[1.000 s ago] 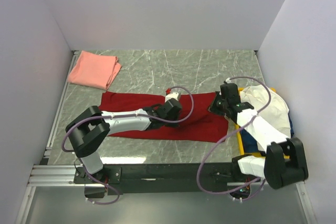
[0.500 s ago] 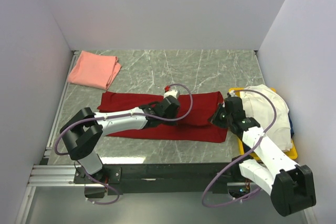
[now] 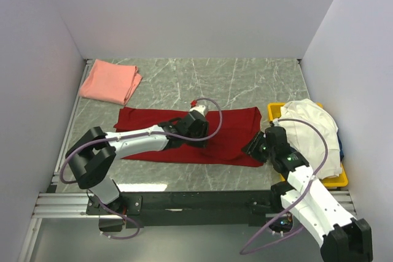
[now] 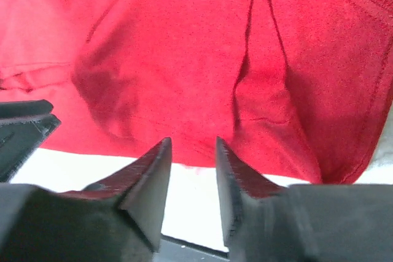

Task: Fold and stack the t-shirts
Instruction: Fold the tshirt

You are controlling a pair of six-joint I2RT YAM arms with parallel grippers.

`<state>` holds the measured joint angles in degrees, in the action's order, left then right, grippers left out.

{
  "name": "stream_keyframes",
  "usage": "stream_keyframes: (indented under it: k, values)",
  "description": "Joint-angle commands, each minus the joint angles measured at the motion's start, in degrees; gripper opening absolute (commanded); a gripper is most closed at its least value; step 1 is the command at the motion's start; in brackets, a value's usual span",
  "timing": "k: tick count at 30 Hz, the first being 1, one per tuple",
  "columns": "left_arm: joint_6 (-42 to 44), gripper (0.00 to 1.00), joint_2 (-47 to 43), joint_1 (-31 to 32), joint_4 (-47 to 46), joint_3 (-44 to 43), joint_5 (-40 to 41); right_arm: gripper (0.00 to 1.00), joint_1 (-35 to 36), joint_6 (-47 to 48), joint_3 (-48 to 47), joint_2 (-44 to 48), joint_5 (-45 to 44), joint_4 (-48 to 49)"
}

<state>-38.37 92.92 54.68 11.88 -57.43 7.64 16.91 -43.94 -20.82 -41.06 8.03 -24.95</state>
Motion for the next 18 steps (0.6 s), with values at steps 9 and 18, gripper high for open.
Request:
stream_keyframes:
  k: [9, 18]
  values:
    - [-5.38, 0.31, -6.97, -8.52, -0.45, 1.17, 0.36, 0.45, 2.33, -1.58, -7.65, -1.82, -3.81, -0.28]
    - [-9.97, 0.2, -10.84, -19.16, -2.74, 11.55, 2.11, 0.45, 3.75, -2.72, -11.87, -18.95, -7.94, 7.63]
